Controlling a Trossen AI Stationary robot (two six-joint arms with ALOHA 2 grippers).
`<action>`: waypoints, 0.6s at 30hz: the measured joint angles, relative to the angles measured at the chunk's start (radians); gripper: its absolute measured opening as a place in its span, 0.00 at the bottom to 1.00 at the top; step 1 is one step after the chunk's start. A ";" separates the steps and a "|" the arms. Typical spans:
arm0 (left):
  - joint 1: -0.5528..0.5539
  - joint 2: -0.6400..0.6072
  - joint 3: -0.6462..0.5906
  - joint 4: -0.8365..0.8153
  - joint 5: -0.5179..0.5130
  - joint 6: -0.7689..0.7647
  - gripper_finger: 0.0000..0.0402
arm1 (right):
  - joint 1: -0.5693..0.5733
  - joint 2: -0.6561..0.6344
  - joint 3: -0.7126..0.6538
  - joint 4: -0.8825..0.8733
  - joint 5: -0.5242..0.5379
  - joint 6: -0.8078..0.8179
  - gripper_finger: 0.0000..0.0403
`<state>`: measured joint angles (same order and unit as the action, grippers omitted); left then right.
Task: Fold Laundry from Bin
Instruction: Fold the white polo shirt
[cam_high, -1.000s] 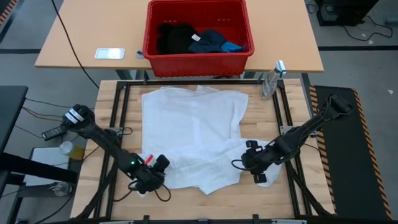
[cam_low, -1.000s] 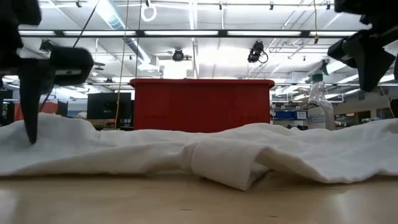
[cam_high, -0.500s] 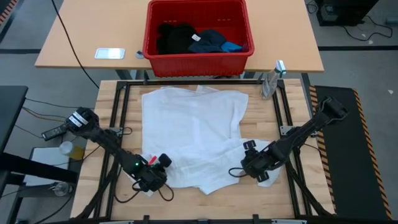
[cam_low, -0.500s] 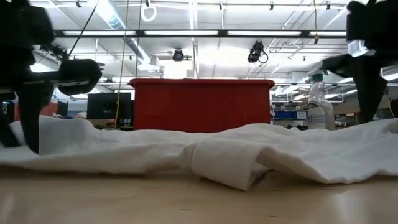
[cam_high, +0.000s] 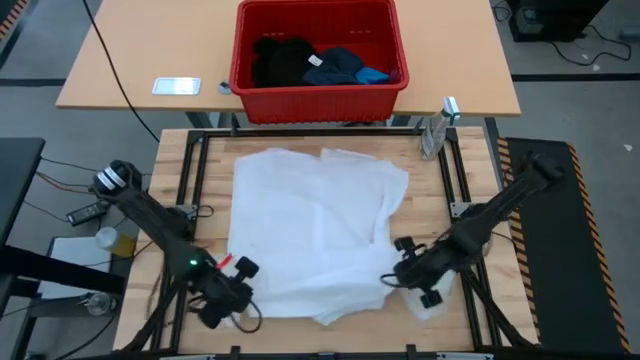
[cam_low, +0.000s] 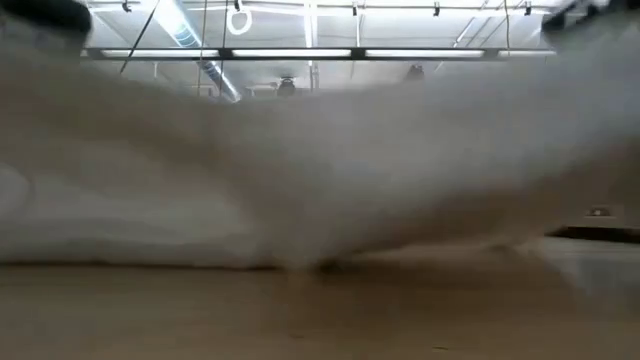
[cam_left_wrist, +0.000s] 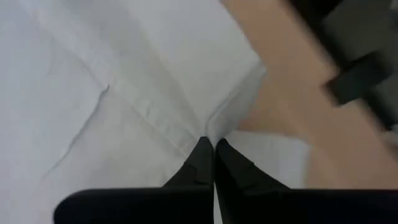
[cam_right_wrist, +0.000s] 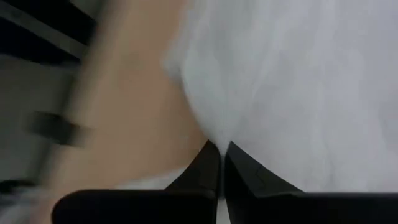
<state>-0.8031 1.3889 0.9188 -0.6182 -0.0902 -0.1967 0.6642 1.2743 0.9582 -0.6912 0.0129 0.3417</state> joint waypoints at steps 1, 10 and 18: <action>-0.005 -0.017 0.004 0.003 0.003 -0.026 0.00 | 0.009 -0.027 0.017 0.002 -0.016 -0.011 0.04; -0.055 0.002 0.005 0.109 0.000 -0.136 0.00 | 0.085 -0.006 0.020 -0.005 -0.056 0.041 0.05; -0.073 0.114 0.003 0.233 0.021 -0.234 0.12 | 0.072 0.135 0.006 0.132 -0.220 0.075 0.17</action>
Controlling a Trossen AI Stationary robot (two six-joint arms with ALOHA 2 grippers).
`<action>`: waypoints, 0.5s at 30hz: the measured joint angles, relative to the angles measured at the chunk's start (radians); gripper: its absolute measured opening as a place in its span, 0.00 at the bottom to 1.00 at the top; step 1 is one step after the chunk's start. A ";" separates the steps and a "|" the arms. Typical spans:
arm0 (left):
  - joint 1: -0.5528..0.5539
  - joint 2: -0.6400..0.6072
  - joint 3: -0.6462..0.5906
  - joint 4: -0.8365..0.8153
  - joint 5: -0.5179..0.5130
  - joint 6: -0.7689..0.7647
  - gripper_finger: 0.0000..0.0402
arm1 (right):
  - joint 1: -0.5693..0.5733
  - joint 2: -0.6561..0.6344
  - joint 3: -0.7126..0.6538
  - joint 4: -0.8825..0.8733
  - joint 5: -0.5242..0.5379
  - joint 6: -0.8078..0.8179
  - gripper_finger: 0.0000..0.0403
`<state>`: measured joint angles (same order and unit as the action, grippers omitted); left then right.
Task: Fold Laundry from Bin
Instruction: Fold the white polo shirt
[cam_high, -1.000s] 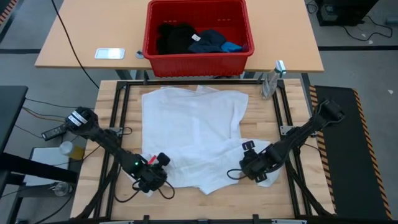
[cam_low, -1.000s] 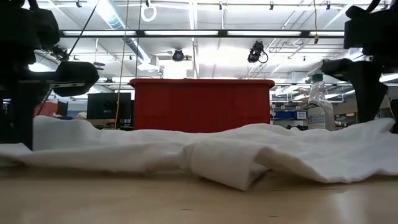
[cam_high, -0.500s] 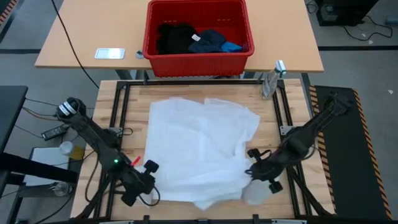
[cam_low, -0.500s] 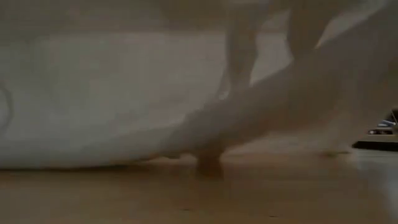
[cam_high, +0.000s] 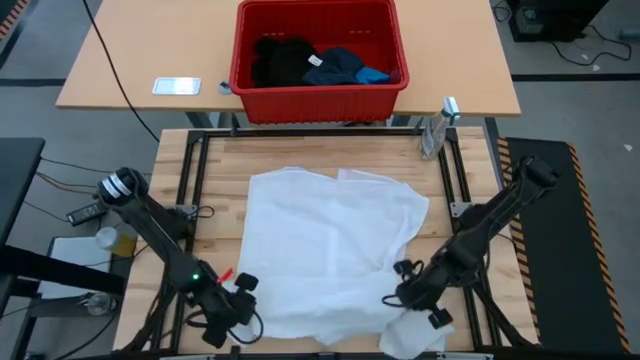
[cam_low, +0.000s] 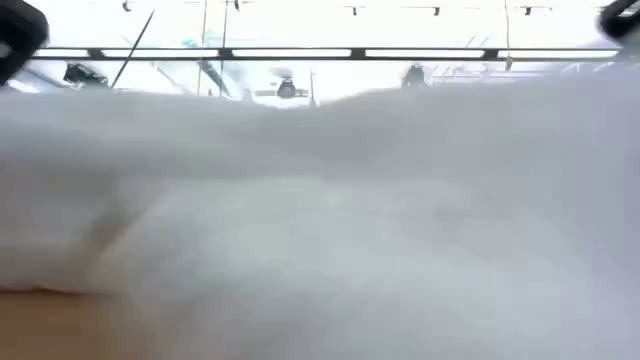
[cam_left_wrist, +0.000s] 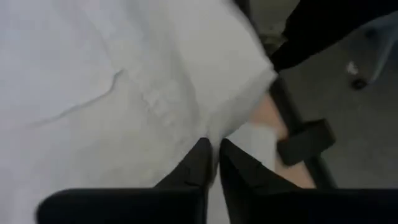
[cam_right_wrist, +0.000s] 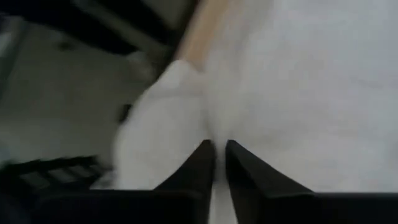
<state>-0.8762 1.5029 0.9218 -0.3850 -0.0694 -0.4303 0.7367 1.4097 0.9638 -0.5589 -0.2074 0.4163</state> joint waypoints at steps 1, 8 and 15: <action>-0.004 0.002 0.000 0.030 0.006 0.004 0.15 | 0.001 0.015 0.000 0.025 -0.051 0.008 0.20; 0.020 -0.057 0.002 0.093 0.037 -0.026 0.32 | -0.006 -0.041 0.002 -0.044 -0.188 0.098 0.40; 0.210 -0.118 -0.003 -0.233 -0.186 -0.156 0.28 | -0.066 -0.234 0.004 -0.385 0.347 0.248 0.40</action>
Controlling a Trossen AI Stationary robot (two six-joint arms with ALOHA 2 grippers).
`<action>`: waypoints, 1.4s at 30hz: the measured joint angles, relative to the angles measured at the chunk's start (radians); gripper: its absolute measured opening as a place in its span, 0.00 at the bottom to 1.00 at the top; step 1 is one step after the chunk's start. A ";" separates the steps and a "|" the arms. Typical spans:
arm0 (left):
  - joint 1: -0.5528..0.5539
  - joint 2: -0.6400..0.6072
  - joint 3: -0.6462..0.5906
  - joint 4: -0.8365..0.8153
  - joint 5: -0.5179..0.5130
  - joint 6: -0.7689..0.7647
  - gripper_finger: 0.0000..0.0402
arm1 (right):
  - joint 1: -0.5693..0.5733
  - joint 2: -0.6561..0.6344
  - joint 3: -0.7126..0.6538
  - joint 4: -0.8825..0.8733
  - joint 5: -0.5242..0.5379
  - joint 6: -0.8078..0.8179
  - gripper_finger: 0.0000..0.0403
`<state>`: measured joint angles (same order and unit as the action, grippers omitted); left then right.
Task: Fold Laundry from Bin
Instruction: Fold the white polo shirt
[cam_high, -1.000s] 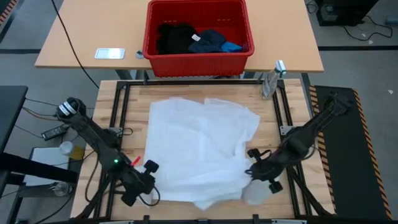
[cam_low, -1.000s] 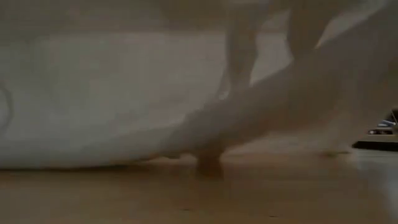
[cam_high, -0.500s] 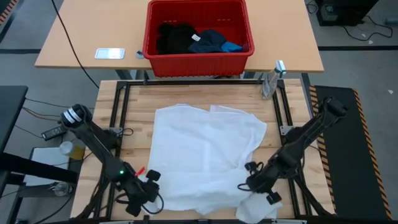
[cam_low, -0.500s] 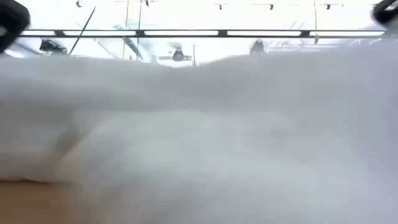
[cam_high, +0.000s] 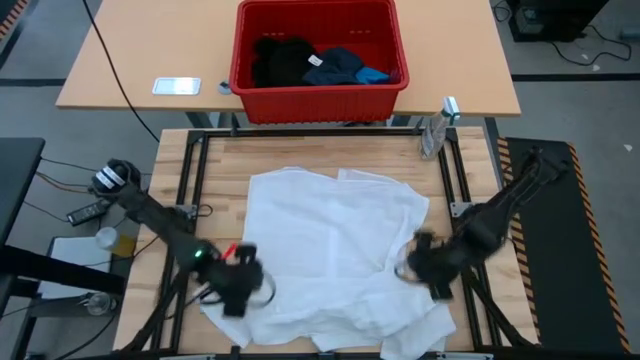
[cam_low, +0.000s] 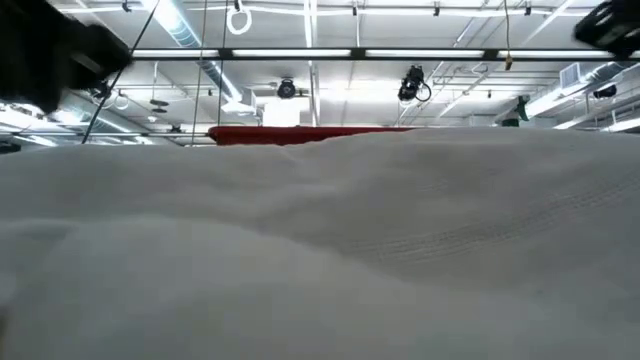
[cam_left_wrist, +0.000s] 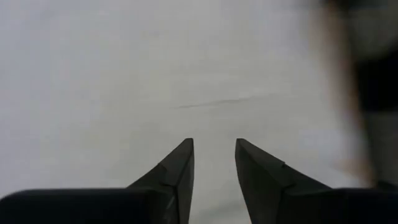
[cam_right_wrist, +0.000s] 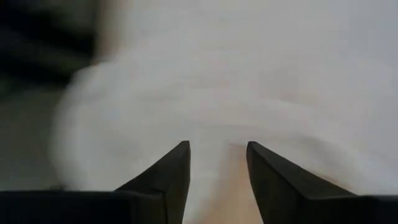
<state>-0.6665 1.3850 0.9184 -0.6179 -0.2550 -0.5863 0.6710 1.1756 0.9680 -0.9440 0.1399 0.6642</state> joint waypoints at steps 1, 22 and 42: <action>0.050 -0.004 -0.011 -0.001 0.001 0.010 0.27 | -0.045 -0.016 0.000 -0.056 0.027 0.014 0.38; 1.041 -0.065 -0.173 0.100 0.387 0.568 0.40 | -1.120 0.027 -0.225 0.080 -0.209 -0.248 0.61; 1.171 0.219 -0.167 0.311 0.309 0.762 0.39 | -1.187 0.376 -0.220 0.200 -0.179 -0.444 0.37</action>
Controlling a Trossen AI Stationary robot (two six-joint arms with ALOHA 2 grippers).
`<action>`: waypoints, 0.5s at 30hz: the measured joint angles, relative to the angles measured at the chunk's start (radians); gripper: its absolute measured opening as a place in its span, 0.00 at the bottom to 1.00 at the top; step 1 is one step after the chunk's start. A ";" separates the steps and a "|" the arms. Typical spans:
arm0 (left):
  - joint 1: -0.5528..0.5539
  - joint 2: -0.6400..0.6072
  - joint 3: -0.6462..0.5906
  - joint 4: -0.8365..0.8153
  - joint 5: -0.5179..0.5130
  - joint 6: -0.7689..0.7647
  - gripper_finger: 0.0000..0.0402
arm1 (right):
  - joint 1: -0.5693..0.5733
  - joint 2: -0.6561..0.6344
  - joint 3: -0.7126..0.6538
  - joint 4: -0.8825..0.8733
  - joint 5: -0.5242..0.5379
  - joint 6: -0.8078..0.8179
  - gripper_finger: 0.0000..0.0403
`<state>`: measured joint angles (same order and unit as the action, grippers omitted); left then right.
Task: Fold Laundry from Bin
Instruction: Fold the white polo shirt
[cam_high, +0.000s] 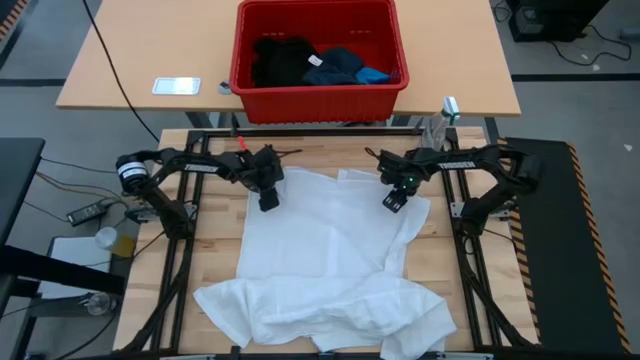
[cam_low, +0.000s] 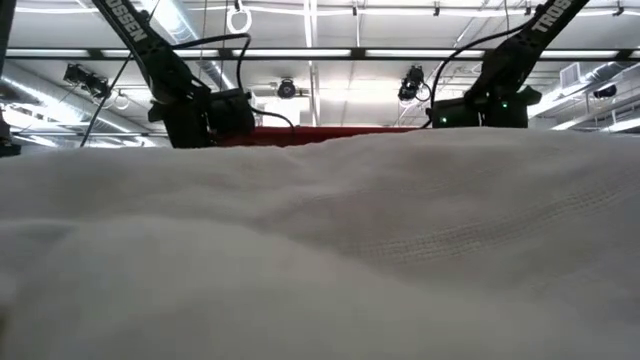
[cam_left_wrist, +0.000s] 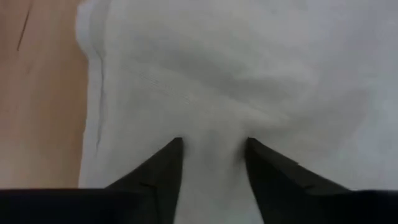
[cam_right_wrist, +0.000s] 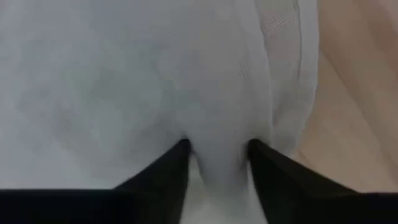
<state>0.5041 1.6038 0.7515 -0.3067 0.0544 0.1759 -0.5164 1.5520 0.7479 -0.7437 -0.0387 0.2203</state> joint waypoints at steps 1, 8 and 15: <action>0.000 0.002 0.000 -0.002 0.000 0.007 0.34 | 0.002 0.006 0.000 0.009 0.000 -0.004 0.31; 0.014 -0.043 0.010 -0.043 0.018 0.023 0.02 | 0.004 -0.025 0.047 0.031 0.022 -0.018 0.04; 0.037 -0.270 0.070 -0.162 -0.045 0.019 0.01 | 0.019 -0.123 0.227 -0.128 0.168 -0.015 0.02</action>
<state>0.5416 1.3338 0.8217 -0.4690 0.0089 0.1948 -0.4978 1.4289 0.9746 -0.8713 0.1288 0.2050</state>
